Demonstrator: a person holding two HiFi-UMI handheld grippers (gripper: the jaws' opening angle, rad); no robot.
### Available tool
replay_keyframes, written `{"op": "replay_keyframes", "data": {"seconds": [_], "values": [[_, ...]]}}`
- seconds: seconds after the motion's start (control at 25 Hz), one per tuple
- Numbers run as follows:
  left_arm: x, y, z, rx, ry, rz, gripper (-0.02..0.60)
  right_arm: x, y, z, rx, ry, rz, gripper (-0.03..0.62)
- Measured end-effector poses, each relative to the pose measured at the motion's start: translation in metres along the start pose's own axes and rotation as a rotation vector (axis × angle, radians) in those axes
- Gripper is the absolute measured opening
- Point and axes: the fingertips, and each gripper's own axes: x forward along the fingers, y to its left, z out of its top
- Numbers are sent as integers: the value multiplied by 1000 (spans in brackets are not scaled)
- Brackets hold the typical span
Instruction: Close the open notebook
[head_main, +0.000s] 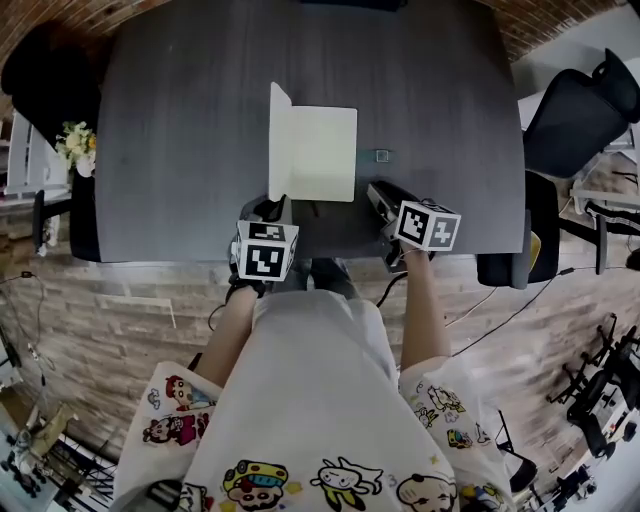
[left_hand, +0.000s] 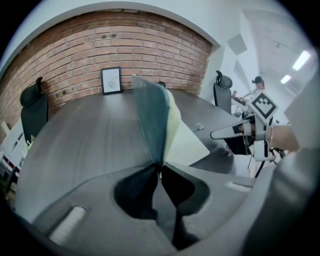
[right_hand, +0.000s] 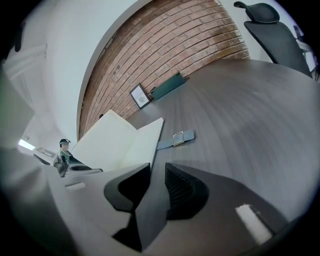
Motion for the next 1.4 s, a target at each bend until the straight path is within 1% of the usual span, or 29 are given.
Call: {"op": "replay_keyframes", "data": {"seconds": [0.24,0.4,0.6,0.72,0.84,1.04,1.2,1.4], "values": [[4,-11,3,217,62,49,31,-23,-5,0,32,-63,0,106],[7,-17,3,302,93,65,36,-38,-13,-6,55,-87,-15,104],[12,-25,1,428,144,85,46,-51,-25,-15,77,-100,-43,101],[16,-30,-2,489,171,73,56,-53,-26,-21,96,-100,-52,100],[26,-42,-5,491,191,28,59,-58,-33,-22,104,-103,-72,100],[36,-49,-10,498,202,-9,74,-59,-34,-24,107,-101,-80,100],[36,-52,-14,463,202,-65,69,-59,-31,-27,111,-99,-85,98],[33,-51,-14,429,170,-91,67,-58,-28,-30,103,-92,-96,98]]}}
